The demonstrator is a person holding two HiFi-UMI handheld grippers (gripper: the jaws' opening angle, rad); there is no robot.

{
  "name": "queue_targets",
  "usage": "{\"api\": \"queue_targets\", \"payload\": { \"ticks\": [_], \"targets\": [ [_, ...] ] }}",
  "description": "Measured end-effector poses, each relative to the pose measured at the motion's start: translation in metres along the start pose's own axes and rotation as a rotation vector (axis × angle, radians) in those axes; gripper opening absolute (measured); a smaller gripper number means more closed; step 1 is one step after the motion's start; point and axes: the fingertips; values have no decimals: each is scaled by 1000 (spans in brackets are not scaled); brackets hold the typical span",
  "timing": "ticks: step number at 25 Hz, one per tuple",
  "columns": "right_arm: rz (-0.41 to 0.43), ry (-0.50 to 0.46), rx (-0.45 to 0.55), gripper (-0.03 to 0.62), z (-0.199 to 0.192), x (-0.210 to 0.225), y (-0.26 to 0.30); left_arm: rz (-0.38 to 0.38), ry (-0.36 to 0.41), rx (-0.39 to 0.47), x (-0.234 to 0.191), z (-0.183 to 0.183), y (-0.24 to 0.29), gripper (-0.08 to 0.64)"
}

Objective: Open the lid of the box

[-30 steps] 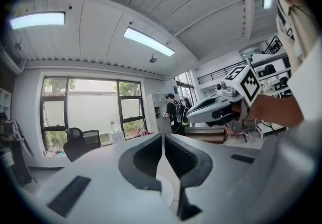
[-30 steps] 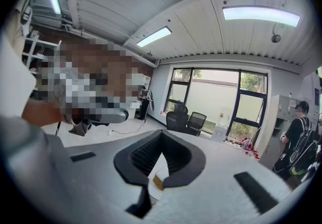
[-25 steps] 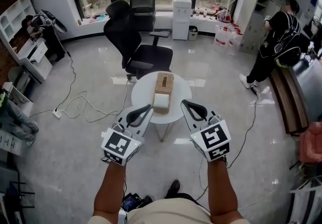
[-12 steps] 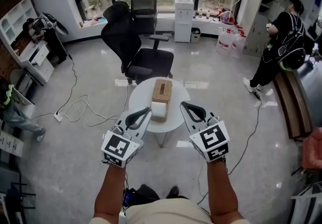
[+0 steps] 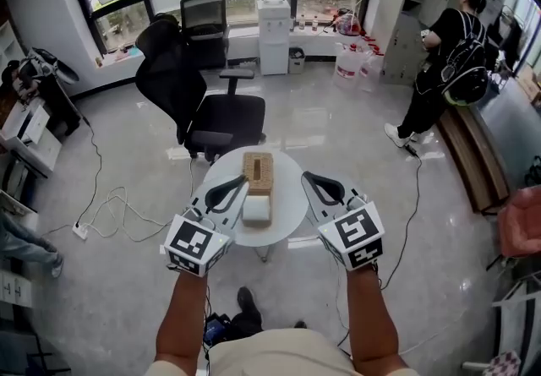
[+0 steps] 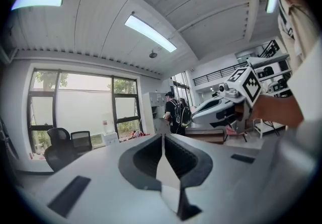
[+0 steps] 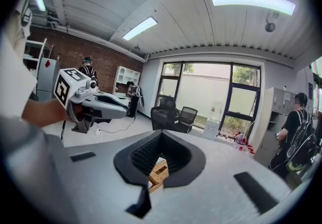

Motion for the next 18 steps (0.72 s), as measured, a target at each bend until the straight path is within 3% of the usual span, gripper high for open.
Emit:
{"api": "queue_targets", "payload": {
  "ticks": [5,18],
  "targets": [
    [-54,1,-22,-8,19,8,42,-68,-5,16,-48,0,15,23],
    [-143,15,-63,-8,28,18,117,-144,-20,13,-131,-17,38,23]
  ]
}}
Point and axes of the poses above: the fingertips, and each gripper's own axes: y forward along the fingers, x to its right, z out of its top, and after that the axes turned 10 degrees about -z, right-handed
